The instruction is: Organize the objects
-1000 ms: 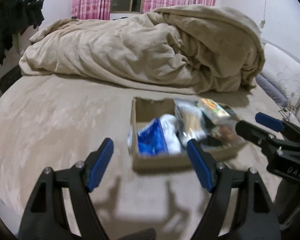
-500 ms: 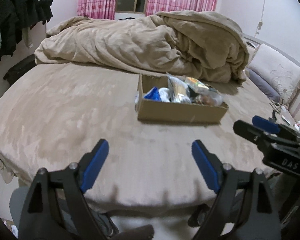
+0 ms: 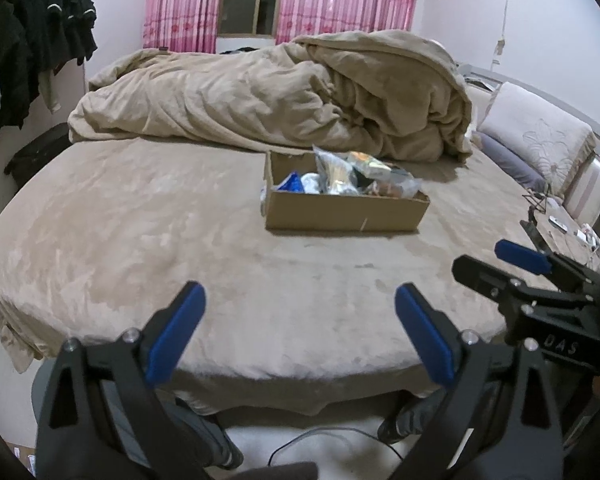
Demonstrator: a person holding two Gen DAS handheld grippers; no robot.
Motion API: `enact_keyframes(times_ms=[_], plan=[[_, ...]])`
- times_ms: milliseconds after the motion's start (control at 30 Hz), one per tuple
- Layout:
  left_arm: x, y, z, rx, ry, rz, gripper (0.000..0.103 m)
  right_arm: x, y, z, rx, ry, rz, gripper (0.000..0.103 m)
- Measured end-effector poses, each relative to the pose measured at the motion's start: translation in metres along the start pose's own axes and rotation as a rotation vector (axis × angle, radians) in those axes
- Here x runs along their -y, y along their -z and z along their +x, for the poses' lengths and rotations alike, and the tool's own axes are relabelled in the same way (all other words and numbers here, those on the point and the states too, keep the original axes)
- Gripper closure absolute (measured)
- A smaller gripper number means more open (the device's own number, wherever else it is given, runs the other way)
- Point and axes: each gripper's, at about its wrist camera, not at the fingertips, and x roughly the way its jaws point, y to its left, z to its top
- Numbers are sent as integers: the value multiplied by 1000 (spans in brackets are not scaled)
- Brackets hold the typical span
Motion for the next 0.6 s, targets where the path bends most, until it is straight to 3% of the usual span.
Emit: enact_keyframes(times_ms=[600], plan=[[3, -3, -1, -5, -11, -5, 6, 3, 1, -1, 4, 3, 13, 22]])
